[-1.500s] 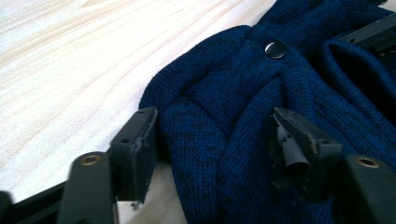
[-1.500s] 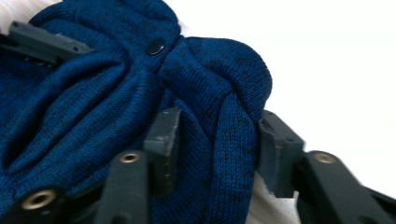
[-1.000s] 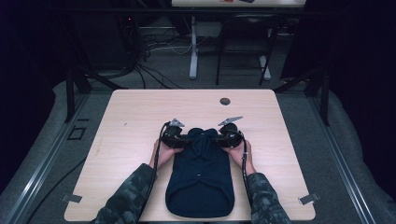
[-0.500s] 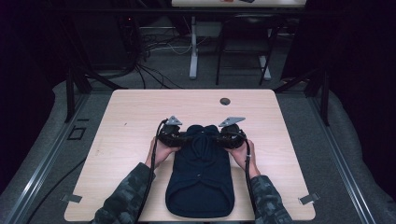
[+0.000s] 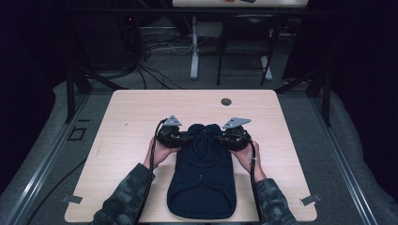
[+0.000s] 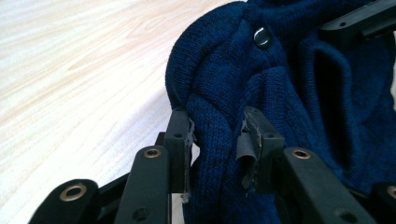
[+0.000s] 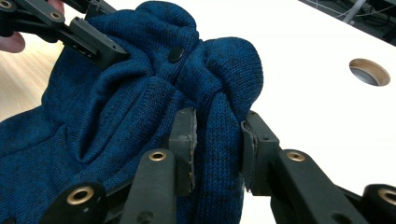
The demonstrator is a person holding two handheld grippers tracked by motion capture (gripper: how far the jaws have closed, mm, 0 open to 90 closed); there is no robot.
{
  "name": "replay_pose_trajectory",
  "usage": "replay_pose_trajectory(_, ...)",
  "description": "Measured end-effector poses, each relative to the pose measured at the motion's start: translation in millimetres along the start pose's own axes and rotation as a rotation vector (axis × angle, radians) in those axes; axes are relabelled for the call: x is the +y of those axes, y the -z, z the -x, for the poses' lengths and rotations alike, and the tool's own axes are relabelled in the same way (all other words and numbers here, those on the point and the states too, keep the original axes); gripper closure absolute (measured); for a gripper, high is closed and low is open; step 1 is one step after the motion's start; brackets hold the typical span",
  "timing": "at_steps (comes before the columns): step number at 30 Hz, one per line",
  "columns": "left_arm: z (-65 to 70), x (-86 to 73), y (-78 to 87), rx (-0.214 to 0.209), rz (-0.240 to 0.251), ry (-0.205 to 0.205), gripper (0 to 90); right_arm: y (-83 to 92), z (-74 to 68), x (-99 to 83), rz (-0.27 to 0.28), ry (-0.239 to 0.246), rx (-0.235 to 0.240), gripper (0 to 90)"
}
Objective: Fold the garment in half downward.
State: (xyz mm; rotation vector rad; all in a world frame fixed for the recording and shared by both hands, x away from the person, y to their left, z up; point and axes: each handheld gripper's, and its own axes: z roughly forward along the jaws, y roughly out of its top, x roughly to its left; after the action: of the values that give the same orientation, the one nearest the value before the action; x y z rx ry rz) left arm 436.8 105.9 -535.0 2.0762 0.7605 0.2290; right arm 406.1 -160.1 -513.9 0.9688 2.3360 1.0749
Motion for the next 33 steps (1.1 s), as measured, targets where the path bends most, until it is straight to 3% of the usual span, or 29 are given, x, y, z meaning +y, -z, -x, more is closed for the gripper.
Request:
replay_pose_trajectory(15, 19.6, 7.2, 15.7, 0.006, 0.074, -0.111, 70.1, 17.3, 9.1, -6.0, 0.025, -0.087, 0.089, 62.9)
replay_pose_trajectory(23, 27.5, 10.3, 22.7, 0.015, 0.097, -0.16, 70.2, 23.9, 8.7, -7.2, 0.031, -0.075, 0.088, 64.2)
replay_pose_trajectory(27, 27.9, 10.8, 26.2, -0.007, 0.115, -0.168, 70.2, 26.8, 7.8, -6.8, 0.041, -0.091, 0.092, 63.3)
replay_pose_trajectory(33, 31.0, 12.1, 30.0, 0.002, 0.12, -0.204, 70.2, 30.3, 7.5, -6.9, 0.051, -0.101, 0.109, 63.2)
